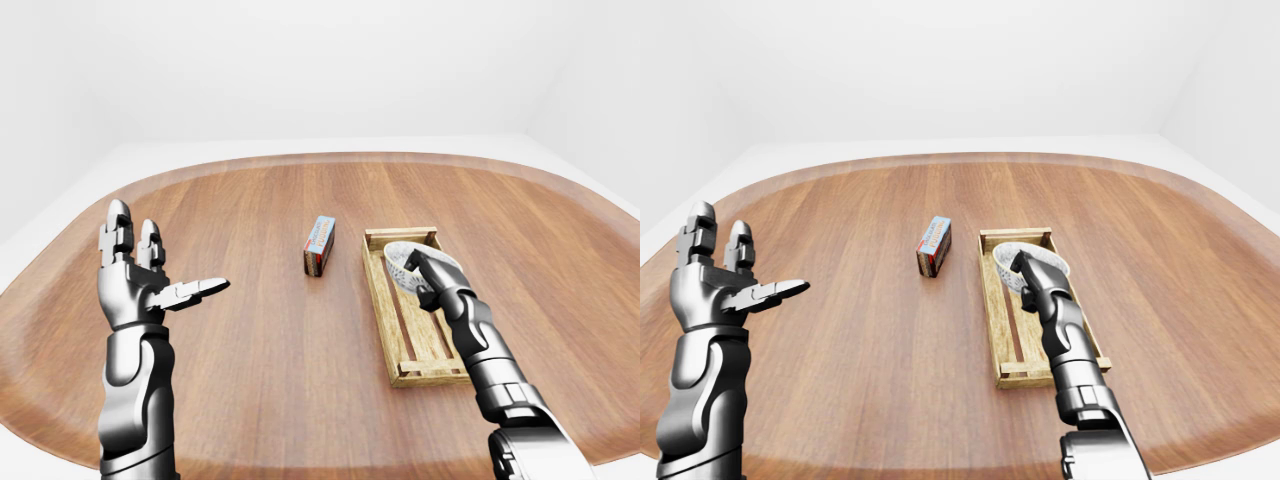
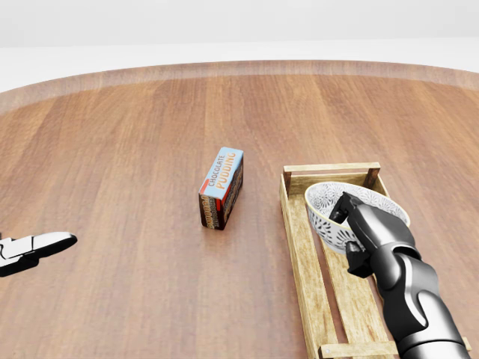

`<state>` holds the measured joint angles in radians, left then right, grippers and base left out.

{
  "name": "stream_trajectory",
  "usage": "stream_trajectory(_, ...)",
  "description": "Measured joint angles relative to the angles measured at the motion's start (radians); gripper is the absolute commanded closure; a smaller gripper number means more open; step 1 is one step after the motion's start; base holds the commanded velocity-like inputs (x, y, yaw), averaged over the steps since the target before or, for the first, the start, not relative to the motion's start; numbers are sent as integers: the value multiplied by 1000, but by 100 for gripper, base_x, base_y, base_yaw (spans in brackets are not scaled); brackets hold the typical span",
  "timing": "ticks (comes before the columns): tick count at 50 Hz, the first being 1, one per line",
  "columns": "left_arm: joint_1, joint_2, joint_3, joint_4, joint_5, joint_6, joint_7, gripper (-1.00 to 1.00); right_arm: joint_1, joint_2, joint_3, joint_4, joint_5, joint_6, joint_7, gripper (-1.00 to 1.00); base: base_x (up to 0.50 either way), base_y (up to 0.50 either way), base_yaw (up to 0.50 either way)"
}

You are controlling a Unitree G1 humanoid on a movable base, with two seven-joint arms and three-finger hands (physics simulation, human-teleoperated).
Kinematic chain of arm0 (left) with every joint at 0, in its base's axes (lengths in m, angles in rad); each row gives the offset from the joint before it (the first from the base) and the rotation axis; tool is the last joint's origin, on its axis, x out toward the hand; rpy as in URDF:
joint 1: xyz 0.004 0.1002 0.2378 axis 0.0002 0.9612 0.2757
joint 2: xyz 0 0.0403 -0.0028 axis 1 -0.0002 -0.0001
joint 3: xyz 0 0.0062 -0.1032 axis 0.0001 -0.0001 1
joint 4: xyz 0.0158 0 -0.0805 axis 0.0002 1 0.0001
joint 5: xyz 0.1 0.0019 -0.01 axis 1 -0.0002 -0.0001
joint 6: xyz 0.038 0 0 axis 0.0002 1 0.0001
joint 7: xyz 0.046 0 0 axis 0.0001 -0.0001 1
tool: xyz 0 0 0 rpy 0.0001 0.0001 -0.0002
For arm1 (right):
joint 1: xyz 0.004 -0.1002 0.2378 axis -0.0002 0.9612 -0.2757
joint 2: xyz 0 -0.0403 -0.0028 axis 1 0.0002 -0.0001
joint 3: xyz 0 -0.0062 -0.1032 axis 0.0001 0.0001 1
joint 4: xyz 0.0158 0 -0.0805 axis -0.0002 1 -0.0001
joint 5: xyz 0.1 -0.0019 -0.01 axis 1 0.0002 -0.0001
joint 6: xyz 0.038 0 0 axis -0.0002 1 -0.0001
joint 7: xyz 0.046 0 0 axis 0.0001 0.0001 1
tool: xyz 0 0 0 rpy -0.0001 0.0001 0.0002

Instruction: Pick up the bowl on the left and put it in the tray.

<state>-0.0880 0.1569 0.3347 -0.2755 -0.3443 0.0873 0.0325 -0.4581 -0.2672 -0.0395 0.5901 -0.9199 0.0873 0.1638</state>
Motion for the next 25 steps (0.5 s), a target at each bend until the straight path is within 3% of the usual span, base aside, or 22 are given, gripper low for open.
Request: stream_trajectory(25, 4, -4, -3, -5, 4, 0, 0, -100, -32, 1, 19, 180, 70, 0, -93, 100, 0, 0, 0)
